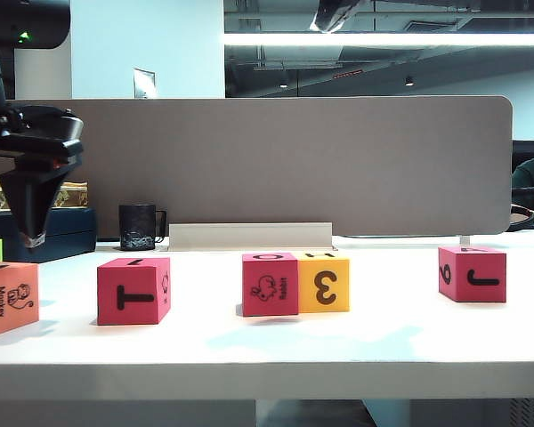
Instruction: Select the appropriate blocks from the scattered letter blocks on the table and arrange them in a row to spell out "ALOHA".
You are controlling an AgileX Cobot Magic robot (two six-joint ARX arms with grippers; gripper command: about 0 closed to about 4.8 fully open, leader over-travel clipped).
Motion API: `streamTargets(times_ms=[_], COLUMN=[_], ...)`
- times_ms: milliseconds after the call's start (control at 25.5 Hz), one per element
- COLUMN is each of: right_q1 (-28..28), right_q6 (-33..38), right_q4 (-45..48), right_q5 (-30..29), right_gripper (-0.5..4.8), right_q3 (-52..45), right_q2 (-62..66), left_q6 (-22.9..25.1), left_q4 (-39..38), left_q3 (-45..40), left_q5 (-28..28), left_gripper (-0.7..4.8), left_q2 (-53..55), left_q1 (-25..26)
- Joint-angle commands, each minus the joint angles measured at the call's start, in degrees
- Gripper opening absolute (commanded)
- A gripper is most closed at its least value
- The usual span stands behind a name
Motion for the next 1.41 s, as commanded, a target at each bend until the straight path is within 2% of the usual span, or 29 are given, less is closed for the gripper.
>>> streamTargets(times_ms=[39, 117, 548, 666, 1018, 1136, 1214, 1410], right_q1=[0.11, 0.11, 0.09, 0.09, 0.11, 0.11, 0.09, 0.09], right_q6=[0.26, 0.26, 0.26, 0.28, 0.26, 0.26, 0.26, 0.26], right_q4=[0.11, 0.09, -0.11, -0.11, -0.11, -0.11, -0.11, -0.04], right_q5=[-0.09, -0.09, -0.09, -0.09, -0.17, -0.15, -0.15, -0.13], right_gripper=[-0.05, -0.05, -0.05, -0.05, -0.05, -0.05, -0.05, -0.05], right_q3=[0.35, 0.35, 0.35, 0.35, 0.35, 0.35, 0.35, 0.35], right_q2=[-0.22, -0.22, -0.22, -0.22, -0.22, -0.24, -0.24, -0.22], left_q6=[-0.20, -0.17, -0.17, -0.20, -0.63, -0.66, -0.87, -1.09], left_q4=[0.63, 1.46, 2.47, 2.75, 4.76, 5.92, 6.67, 8.24], left_q3=[-0.57, -1.44, -2.67, -3.08, -5.18, -6.25, -7.04, -7.91], left_q5=[-0.15, -0.15, 0.37, 0.37, 1.86, 2.56, 2.69, 2.71], left_gripper=[4.41, 4.20, 4.19, 3.66, 3.66, 3.53, 3.25, 3.17], left_q2=[-0.15, -0.15, 1.14, 1.14, 1.25, 1.25, 1.25, 1.25], left_q1=[0.22, 0.24, 0.24, 0.24, 0.24, 0.24, 0.24, 0.24])
